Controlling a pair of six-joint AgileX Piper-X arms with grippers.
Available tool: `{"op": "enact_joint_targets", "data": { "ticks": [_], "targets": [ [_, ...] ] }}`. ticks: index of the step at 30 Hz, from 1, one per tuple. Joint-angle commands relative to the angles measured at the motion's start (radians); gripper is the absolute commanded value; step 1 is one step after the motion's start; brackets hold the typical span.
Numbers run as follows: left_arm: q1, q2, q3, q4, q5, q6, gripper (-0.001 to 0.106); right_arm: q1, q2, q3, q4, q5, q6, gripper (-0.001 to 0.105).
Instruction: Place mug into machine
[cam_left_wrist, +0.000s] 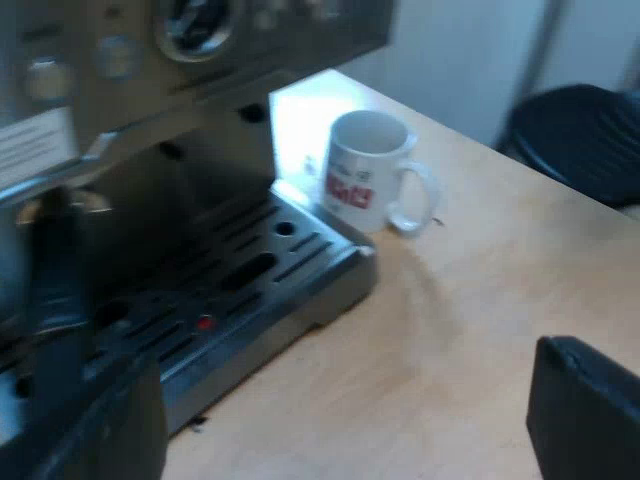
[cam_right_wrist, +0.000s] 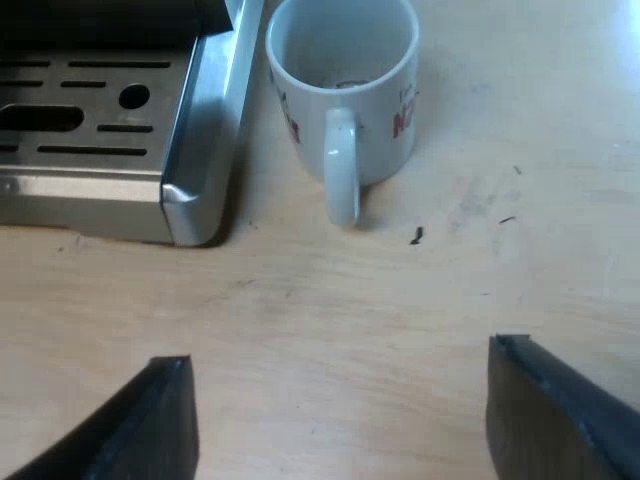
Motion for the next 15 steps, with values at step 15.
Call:
{"op": "enact_joint_targets", "data": {
  "ticks": [15],
  "targets": [
    [-0.291,0.28,-0.019,-0.214,-0.142,-0.019,0.077,0.166,0.3,-0.01,-0.251,0.145,0.155,0.062]
  ]
}}
